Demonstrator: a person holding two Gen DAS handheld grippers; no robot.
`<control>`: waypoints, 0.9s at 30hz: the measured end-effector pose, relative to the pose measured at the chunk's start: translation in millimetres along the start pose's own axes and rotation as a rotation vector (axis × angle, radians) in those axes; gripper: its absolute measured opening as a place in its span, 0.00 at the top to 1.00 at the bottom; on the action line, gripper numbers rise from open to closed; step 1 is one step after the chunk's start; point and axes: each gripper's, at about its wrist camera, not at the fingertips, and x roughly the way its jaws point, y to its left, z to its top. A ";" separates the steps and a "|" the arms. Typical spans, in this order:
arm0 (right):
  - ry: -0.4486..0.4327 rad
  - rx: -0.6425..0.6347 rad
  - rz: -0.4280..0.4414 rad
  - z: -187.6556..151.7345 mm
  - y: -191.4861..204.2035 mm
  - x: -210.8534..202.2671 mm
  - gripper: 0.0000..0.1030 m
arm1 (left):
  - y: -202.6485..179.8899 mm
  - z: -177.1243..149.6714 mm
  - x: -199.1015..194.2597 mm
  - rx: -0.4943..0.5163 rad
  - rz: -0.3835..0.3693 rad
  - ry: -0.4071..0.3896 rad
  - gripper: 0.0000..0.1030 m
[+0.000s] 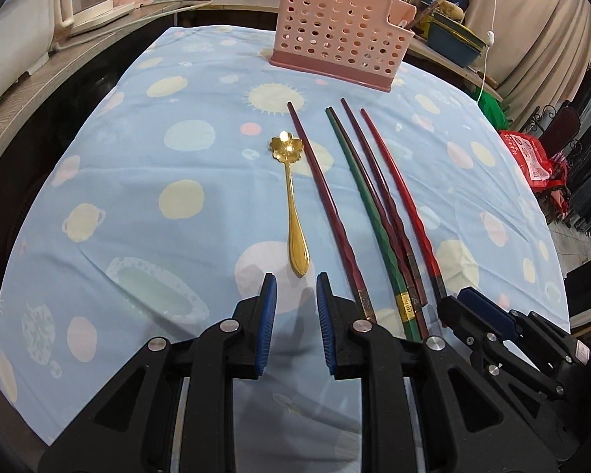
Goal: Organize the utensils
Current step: 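Grasp the red black-tipped chopstick with the right tool while the left tool grasps the maroon chopstick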
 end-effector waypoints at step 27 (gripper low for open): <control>0.000 0.032 0.004 -3.6 -12.4 6.0 0.93 | -31.9 -12.5 13.7 0.079 -0.008 0.016 0.64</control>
